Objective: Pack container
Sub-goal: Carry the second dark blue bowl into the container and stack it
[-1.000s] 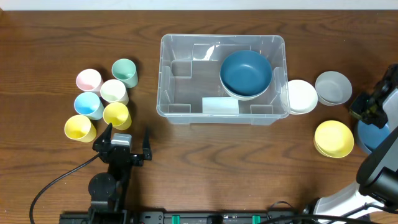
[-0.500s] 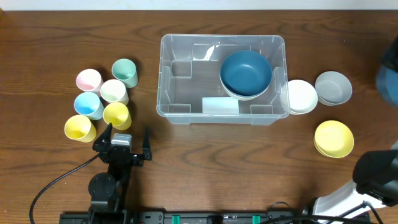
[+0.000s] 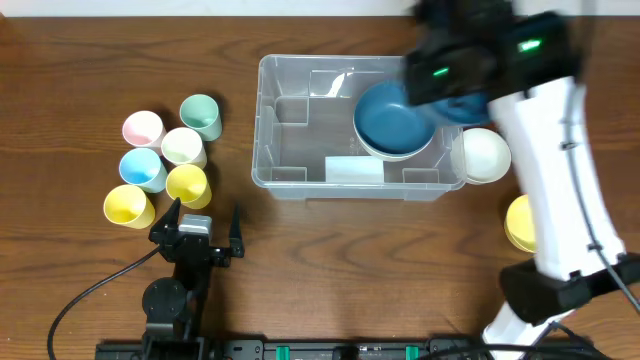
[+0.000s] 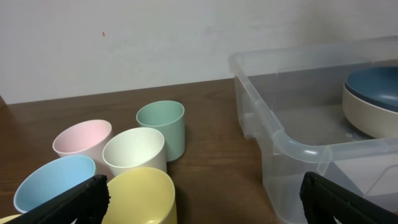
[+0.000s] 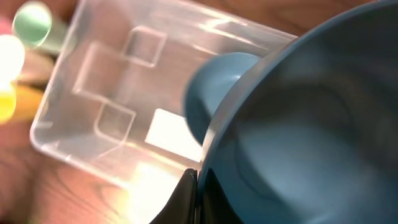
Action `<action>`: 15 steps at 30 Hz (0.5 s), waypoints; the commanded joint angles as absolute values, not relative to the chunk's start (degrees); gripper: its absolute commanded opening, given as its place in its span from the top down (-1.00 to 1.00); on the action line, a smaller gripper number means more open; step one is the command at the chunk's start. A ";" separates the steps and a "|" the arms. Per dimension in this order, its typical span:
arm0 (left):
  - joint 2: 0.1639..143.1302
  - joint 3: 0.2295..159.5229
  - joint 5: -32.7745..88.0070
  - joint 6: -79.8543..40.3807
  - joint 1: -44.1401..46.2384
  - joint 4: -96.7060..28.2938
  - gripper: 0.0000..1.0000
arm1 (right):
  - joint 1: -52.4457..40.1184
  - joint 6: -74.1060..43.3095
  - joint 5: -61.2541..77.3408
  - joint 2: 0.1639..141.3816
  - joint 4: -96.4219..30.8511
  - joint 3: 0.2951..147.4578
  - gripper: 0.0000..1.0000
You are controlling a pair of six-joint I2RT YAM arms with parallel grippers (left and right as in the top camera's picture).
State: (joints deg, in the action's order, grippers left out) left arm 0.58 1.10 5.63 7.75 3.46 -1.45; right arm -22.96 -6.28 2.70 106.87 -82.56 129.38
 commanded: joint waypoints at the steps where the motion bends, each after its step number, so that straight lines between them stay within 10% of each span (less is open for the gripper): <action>1: 0.23 0.23 6.68 7.90 3.18 -3.53 -0.96 | -29.80 -6.48 -10.24 109.03 -81.73 130.32 0.95; 15: 0.23 0.23 6.68 7.90 3.18 -3.53 -0.96 | -35.00 -7.68 -16.16 123.72 -79.46 130.32 0.97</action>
State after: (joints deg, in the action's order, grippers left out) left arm 0.58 1.10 5.63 7.75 3.46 -1.48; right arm -35.55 -6.98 -13.06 122.30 -79.57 129.51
